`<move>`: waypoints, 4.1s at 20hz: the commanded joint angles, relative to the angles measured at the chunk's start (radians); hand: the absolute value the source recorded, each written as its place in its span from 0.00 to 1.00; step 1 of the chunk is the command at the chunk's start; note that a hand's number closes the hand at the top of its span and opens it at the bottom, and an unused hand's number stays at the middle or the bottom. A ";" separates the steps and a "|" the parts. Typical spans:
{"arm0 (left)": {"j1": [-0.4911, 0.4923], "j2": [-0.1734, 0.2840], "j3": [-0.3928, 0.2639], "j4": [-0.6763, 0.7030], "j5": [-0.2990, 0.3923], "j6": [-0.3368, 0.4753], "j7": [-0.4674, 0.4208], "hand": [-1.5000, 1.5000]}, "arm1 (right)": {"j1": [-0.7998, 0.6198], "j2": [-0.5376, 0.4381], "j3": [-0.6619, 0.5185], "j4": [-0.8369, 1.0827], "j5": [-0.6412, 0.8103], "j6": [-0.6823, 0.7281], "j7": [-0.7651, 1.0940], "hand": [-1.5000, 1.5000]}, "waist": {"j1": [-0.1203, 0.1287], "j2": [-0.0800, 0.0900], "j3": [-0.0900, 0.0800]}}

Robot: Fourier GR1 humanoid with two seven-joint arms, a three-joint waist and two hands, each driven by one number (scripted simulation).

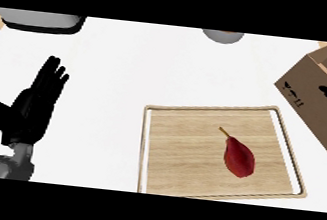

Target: Pick the pear from the tray and place it in the cardboard box

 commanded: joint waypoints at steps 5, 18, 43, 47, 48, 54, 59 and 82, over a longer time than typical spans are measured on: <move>-0.056 -0.027 0.040 0.047 -0.021 -0.030 0.026 0.50 | -0.029 0.135 -0.001 -0.201 -0.063 0.032 0.263 0.00 | 0.001 0.002 0.001; 0.015 -0.067 0.072 -0.046 -0.089 -0.068 0.057 0.50 | -0.055 0.338 -0.004 -0.205 0.092 0.089 0.452 0.00 | 0.006 0.003 0.001; 0.028 -0.158 0.139 -0.086 -0.166 -0.139 0.099 0.50 | 0.008 0.580 -0.049 -0.097 0.504 0.121 0.316 0.00 | 0.005 0.003 0.002; -0.025 -0.164 0.193 0.021 -0.146 -0.188 0.058 0.50 | 0.027 0.643 -0.040 -0.170 0.534 0.140 0.375 0.00 | 0.002 0.003 0.001; 0.020 -0.165 0.167 -0.087 -0.184 -0.153 0.103 0.50 | 0.023 0.671 -0.021 -0.123 0.571 0.105 0.344 0.00 | 0.004 0.003 0.002; -0.001 -0.203 0.157 -0.003 -0.209 -0.165 0.061 0.50 | 0.028 0.700 -0.013 -0.042 0.631 0.105 0.261 0.00 | 0.004 0.003 0.002; -0.038 -0.198 0.207 0.074 -0.195 -0.195 0.029 0.50 | 0.048 0.714 -0.021 -0.069 0.660 0.126 0.253 0.00 | 0.001 0.003 0.001; -0.015 -0.252 0.186 -0.050 -0.253 -0.173 0.102 0.50 | 0.008 0.754 0.008 0.017 0.843 0.099 0.097 1.00 | 0.003 0.003 0.002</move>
